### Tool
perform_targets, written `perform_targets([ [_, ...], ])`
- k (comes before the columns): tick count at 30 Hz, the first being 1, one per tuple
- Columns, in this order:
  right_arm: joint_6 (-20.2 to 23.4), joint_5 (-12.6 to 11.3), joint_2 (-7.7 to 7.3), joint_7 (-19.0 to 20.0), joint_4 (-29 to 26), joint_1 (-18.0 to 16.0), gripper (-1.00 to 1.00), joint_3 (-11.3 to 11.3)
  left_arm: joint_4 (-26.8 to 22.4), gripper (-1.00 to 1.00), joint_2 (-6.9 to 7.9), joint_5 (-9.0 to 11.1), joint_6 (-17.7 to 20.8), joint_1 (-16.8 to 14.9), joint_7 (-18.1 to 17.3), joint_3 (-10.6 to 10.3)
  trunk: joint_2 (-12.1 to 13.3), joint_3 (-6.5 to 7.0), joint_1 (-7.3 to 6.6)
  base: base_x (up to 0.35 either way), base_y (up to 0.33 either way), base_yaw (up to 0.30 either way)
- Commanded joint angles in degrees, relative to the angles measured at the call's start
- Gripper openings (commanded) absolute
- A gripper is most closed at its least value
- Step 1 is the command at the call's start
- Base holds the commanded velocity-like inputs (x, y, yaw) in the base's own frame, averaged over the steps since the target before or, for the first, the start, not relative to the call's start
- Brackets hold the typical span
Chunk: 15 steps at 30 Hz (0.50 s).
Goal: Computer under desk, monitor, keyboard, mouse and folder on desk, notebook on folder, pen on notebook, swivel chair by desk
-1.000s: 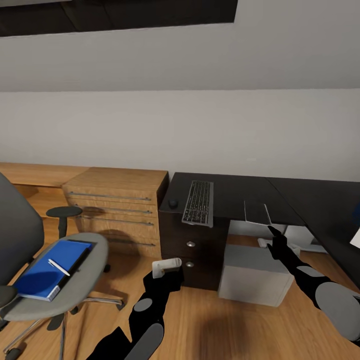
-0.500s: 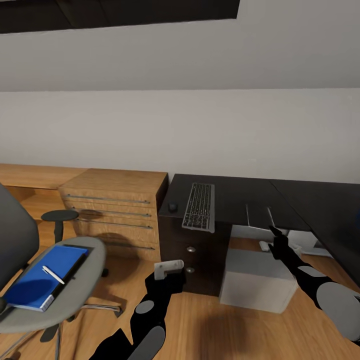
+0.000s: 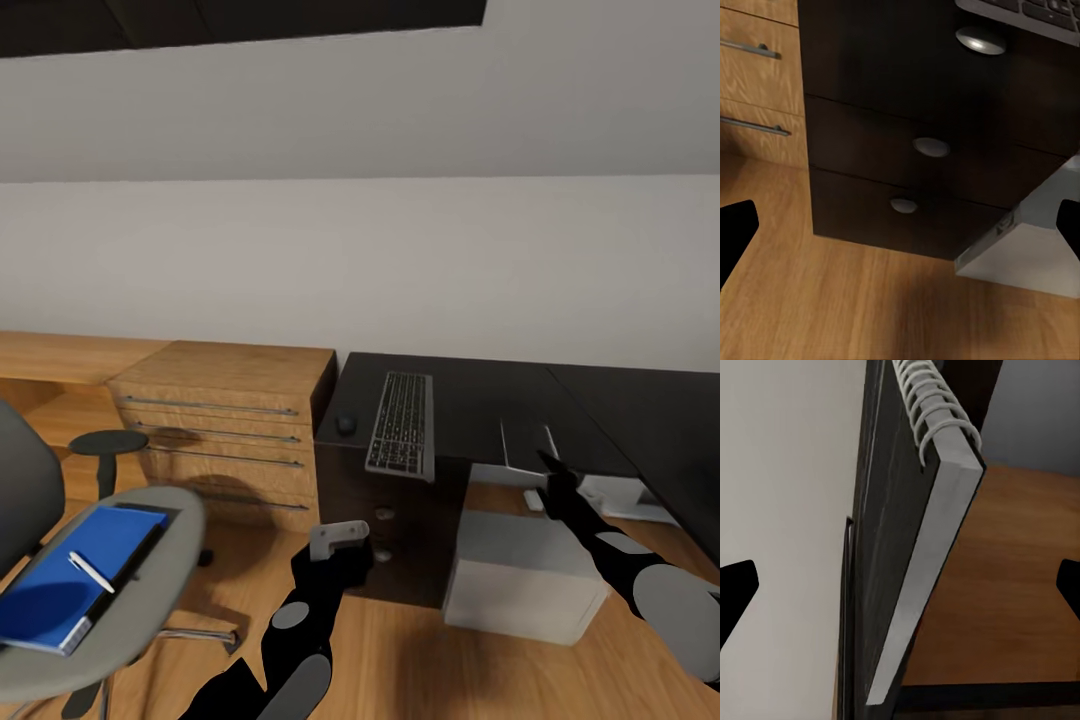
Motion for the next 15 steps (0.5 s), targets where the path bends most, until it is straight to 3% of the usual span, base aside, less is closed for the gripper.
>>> perform_targets([
  [1, 0.51, -0.53, -0.02, 0.11, 0.04, -0.04, 1.0, -0.06, -0.07, 1.0, 0.01, 0.23, 0.25, -0.07, 0.45, -0.08, -0.03, -0.06, 0.02, 0.223, 0.001, 0.0],
  [15, 0.39, -0.53, -0.07, -1.66, 0.04, -0.04, 1.0, -0.09, -0.3, 1.0, 0.01, 0.24, 0.26, -0.07, 0.66, -0.01, -0.03, -0.06, 0.02, 0.051, 0.0, 0.0],
])
